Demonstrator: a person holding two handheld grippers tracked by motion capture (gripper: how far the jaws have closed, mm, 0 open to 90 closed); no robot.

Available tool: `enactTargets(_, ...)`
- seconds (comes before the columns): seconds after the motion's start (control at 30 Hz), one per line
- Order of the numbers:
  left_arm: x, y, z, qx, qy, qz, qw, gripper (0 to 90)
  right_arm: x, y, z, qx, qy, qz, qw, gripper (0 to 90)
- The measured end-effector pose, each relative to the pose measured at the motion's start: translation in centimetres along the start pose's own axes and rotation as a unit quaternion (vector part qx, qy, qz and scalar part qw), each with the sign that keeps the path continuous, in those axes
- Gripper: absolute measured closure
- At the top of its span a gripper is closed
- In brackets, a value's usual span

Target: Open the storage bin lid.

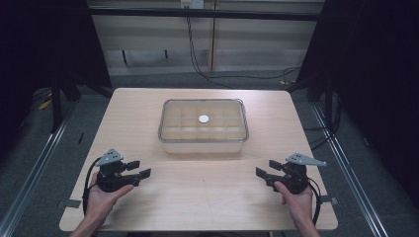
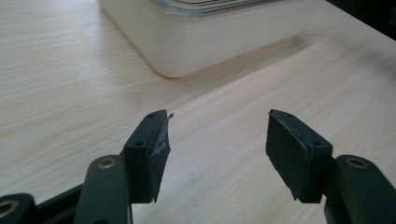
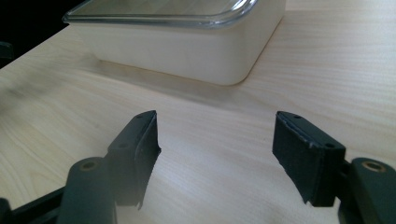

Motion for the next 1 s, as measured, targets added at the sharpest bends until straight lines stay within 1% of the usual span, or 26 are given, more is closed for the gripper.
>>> enactTargets(0.03, -0.2, 0.4, 0.0, 0.000, -0.001, 0.003, 1.0000, 39.2, -0.1, 0.2, 0.1, 0.007, -0.005, -0.002, 1.0000, 34.5)
enactTargets(0.07, -0.4, 0.9, 0.1, 0.000, -0.008, 0.001, 1.0000, 39.7, -0.1, 0.4, 0.1, 0.012, -0.009, -0.003, 0.9999, 34.5)
enactTargets(0.1, -0.4, 0.9, 0.1, 0.000, -0.008, 0.001, 1.0000, 40.5, -0.1, 0.4, 0.1, 0.012, -0.009, -0.003, 0.9999, 34.5)
enactTargets(0.13, -0.6, 1.3, 0.1, 0.002, -0.012, -0.001, 0.9999, 40.5, -0.2, 0.7, 0.1, 0.010, -0.006, -0.003, 0.9999, 34.4)
enactTargets(0.17, -0.9, 2.1, 0.3, 0.004, -0.013, -0.006, 0.9999, 39.8, -0.5, 1.3, 0.1, 0.013, -0.005, -0.006, 0.9999, 33.8)
enactTargets(0.2, -1.0, 2.4, 0.2, 0.013, -0.020, -0.013, 0.9996, 40.2, -0.6, 1.6, 0.0, 0.016, -0.006, -0.004, 0.9999, 33.6)
enactTargets(0.23, -1.0, 2.4, 0.2, 0.013, -0.020, -0.013, 0.9996, 39.7, -0.6, 1.6, 0.0, 0.016, -0.006, -0.004, 0.9999, 33.6)
enactTargets(0.27, -1.2, 2.8, 0.4, 0.017, -0.025, -0.006, 0.9995, 38.4, -1.0, 2.1, -0.2, 0.017, -0.003, -0.005, 0.9998, 33.1)
enactTargets(0.33, -1.2, 2.9, 0.3, 0.013, -0.027, -0.002, 0.9995, 38.8, -1.2, 2.3, -0.4, 0.016, 0.000, -0.007, 0.9999, 33.1)
enactTargets(0.37, -1.2, 3.0, 0.3, 0.009, -0.025, -0.006, 0.9996, 38.8, -1.4, 2.6, -0.5, 0.013, 0.006, -0.008, 0.9999, 33.1)
enactTargets(0.4, -1.2, 3.1, 0.2, 0.005, -0.024, -0.004, 0.9997, 40.0, -1.7, 3.3, -0.9, 0.004, 0.020, -0.017, 0.9997, 31.7)
enactTargets(0.43, -1.2, 3.2, 0.2, 0.001, -0.022, -0.004, 0.9997, 40.0, -1.7, 3.3, -0.9, 0.004, 0.020, -0.017, 0.9997, 31.7)
enactTargets(0.47, -1.3, 3.6, 0.2, 0.001, -0.031, -0.010, 0.9995, 43.4, -1.9, 4.2, -1.0, 0.002, 0.024, -0.016, 0.9996, 31.7)
enactTargets(0.53, -1.3, 3.7, 0.2, 0.002, -0.029, -0.011, 0.9995, 43.7, -2.0, 4.6, -1.1, 0.005, 0.027, -0.015, 0.9995, 31.3)
enactTargets(0.57, -1.4, 3.9, 0.3, -0.002, -0.027, -0.010, 0.9996, 43.7, -2.1, 4.9, -1.2, 0.012, 0.025, -0.014, 0.9995, 31.4)
enactTargets(0.6, -1.4, 4.2, 0.4, 0.003, -0.023, -0.016, 0.9996, 44.7, -2.3, 5.6, -1.3, 0.018, 0.022, -0.010, 0.9995, 31.7)
enactTargets(0.67, -1.4, 4.7, 0.8, 0.005, -0.008, -0.027, 0.9996, 42.0, -2.6, 6.2, -1.5, 0.012, 0.025, -0.015, 0.9995, 31.7)
enactTargets(0.7, -1.3, 5.0, 1.1, 0.011, 0.001, -0.039, 0.9992, 39.9, -2.8, 6.5, -1.7, 0.009, 0.021, -0.017, 0.9996, 31.2)
enactTargets(0.73, -1.3, 5.0, 1.1, 0.011, 0.001, -0.039, 0.9992, 39.6, -2.9, 6.7, -1.8, 0.007, 0.018, -0.027, 0.9995, 30.4)
enactTargets(0.77, -1.3, 5.2, 1.3, 0.017, 0.002, -0.047, 0.9987, 39.6, -2.9, 6.7, -1.8, 0.007, 0.018, -0.027, 0.9995, 30.4)
enactTargets(0.8, -1.3, 5.4, 1.6, 0.021, 0.002, -0.047, 0.9987, 39.3, -3.1, 7.2, -2.0, 0.006, 0.033, -0.034, 0.9989, 31.1)
enactTargets(0.87, -1.3, 5.7, 1.9, 0.018, 0.009, -0.047, 0.9987, 39.1, -3.2, 7.3, -2.1, 0.011, 0.037, -0.031, 0.9988, 31.1)
enactTargets(0.9, -1.3, 5.9, 2.0, 0.020, 0.009, -0.050, 0.9985, 38.2, -3.4, 7.6, -2.6, 0.012, 0.035, -0.032, 0.9988, 33.2)
enactTargets(0.93, -1.4, 6.3, 2.2, 0.015, 0.007, -0.050, 0.9986, 37.8, -3.5, 7.7, -2.8, 0.010, 0.031, -0.033, 0.9989, 34.1)
enactTargets(0.97, -1.4, 6.3, 2.2, 0.015, 0.007, -0.050, 0.9986, 36.6, -3.5, 7.7, -2.8, 0.010, 0.031, -0.033, 0.9989, 34.1)
enactTargets(1.0, -1.5, 6.5, 2.2, 0.013, 0.007, -0.050, 0.9987, 34.4, -3.7, 8.0, -3.3, 0.025, 0.027, -0.028, 0.9989, 36.5)
Point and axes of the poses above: each handheld gripper's, and its own axes: x roughly backward along the jaws, y roughly out of its top, z roughly to its left, the point moved 4 cm from there along -x, roughly forward along the jaws, and after that the axes turned 9 degrees about x, right-handed, at the moved point
